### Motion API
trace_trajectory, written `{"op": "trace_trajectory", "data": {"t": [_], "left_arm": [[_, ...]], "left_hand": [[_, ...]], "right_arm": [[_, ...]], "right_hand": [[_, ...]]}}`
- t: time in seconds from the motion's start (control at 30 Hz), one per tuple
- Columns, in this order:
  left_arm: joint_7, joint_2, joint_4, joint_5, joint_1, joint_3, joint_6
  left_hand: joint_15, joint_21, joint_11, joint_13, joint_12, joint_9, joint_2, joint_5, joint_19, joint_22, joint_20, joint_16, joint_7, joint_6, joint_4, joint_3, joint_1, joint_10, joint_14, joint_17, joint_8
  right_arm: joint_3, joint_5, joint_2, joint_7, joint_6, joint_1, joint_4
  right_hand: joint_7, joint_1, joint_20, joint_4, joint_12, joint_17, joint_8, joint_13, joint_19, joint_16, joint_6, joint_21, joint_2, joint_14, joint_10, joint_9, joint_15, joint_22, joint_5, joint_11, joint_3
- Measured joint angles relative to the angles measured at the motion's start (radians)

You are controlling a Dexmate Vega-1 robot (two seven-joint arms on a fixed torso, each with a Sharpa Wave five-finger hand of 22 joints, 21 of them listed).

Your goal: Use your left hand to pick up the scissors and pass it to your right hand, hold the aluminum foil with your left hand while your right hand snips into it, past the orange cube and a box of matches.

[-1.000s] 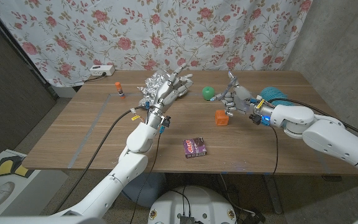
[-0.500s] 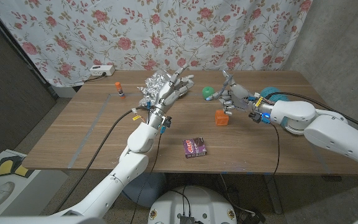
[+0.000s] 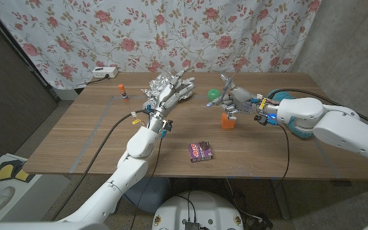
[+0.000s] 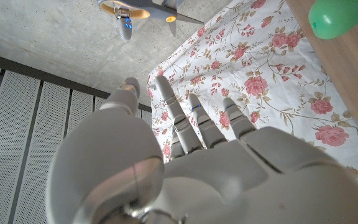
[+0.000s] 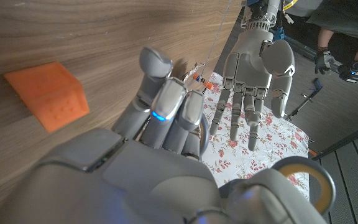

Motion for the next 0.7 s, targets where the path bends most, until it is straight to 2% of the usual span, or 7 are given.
{"op": "trace_trajectory", "data": {"t": [0.2,0.23,0.33,0.4,0.43,0.6,0.7], "left_arm": [[0.040,0.006,-0.013,0.052,0.008,-0.009,0.034],[0.044,0.033,-0.065,0.059,0.043,-0.053,0.039],[0.060,0.045,-0.083,0.086,0.057,-0.073,0.058],[0.072,0.045,-0.083,0.108,0.057,-0.073,0.076],[0.077,0.066,-0.117,0.118,0.085,-0.109,0.086],[0.096,0.079,-0.142,0.163,0.105,-0.135,0.128],[0.108,0.102,-0.189,0.201,0.145,-0.179,0.165]], "left_hand": [[0.027,0.000,0.004,-0.041,-0.060,0.000,-0.014,0.000,-0.007,0.000,0.007,-0.022,-0.014,0.043,0.003,-0.003,-0.053,-0.078,-0.027,-0.013,0.008],[0.033,0.000,0.005,-0.046,-0.071,0.000,-0.015,0.000,-0.012,0.000,0.012,-0.022,-0.014,0.043,0.003,-0.003,-0.057,-0.091,-0.033,-0.014,0.008],[0.047,-0.005,0.009,-0.058,-0.095,0.000,-0.017,0.000,-0.022,0.000,0.017,-0.029,-0.014,0.043,0.003,-0.003,-0.070,-0.113,-0.047,-0.018,0.008],[0.044,-0.006,0.008,-0.063,-0.105,0.000,-0.021,0.000,-0.026,0.000,0.018,-0.030,-0.014,0.043,0.003,-0.003,-0.074,-0.124,-0.053,-0.018,0.008],[0.049,-0.006,0.010,-0.066,-0.110,0.000,-0.017,0.000,-0.028,0.000,0.020,-0.030,-0.014,0.043,0.003,-0.003,-0.078,-0.129,-0.057,-0.020,0.008],[0.062,-0.006,0.018,-0.081,-0.142,0.000,-0.019,0.000,-0.034,0.000,0.027,-0.037,-0.014,0.043,0.003,-0.003,-0.086,-0.162,-0.081,-0.028,0.008],[0.073,-0.006,0.029,-0.091,-0.167,0.000,-0.023,0.000,-0.037,0.000,0.029,-0.037,-0.014,0.043,-0.002,0.002,-0.091,-0.191,-0.099,-0.034,0.008]], "right_arm": [[0.000,0.000,-0.008,0.005,0.000,-0.007,-0.004],[0.000,-0.001,-0.010,0.019,0.001,-0.008,-0.005],[0.001,-0.001,-0.013,0.024,0.004,-0.012,-0.007],[0.001,-0.001,-0.014,0.024,0.004,-0.014,-0.007],[0.001,-0.001,-0.015,0.033,0.010,-0.015,-0.007],[0.001,-0.001,-0.016,0.040,0.014,-0.016,-0.007],[-0.002,-0.001,-0.017,0.056,0.018,-0.016,-0.007]], "right_hand": [[0.000,0.006,0.000,0.000,0.000,0.000,-0.027,0.000,0.000,0.000,0.000,-0.010,0.006,0.000,0.002,-0.003,0.000,-0.010,0.000,0.002,0.000],[0.000,0.009,0.000,0.000,0.000,0.000,-0.031,0.000,0.000,0.000,0.000,-0.012,0.009,0.000,0.002,-0.003,0.000,-0.010,0.000,0.002,0.000],[0.000,0.011,0.000,0.000,0.000,0.000,-0.045,0.000,0.000,0.000,0.000,-0.015,0.011,0.000,0.002,-0.003,0.000,-0.005,0.000,0.002,0.000],[0.000,0.017,0.000,0.000,0.000,0.000,-0.052,0.000,0.000,0.000,0.000,-0.015,0.017,0.000,0.002,-0.001,0.000,-0.004,0.000,0.002,0.000],[0.000,0.017,0.000,0.000,0.000,0.000,-0.055,0.000,0.000,0.000,0.000,-0.015,0.017,0.000,0.002,0.002,0.000,-0.004,0.000,0.002,0.000],[0.000,0.023,0.000,0.000,0.000,0.000,-0.069,0.000,0.000,0.000,0.000,-0.016,0.022,0.000,0.003,0.007,0.000,0.000,0.000,0.003,0.000],[0.000,0.023,0.000,0.000,0.000,0.000,-0.074,0.000,0.000,0.000,0.000,-0.022,0.022,0.000,0.003,0.009,0.000,0.000,0.000,0.003,0.000]]}}
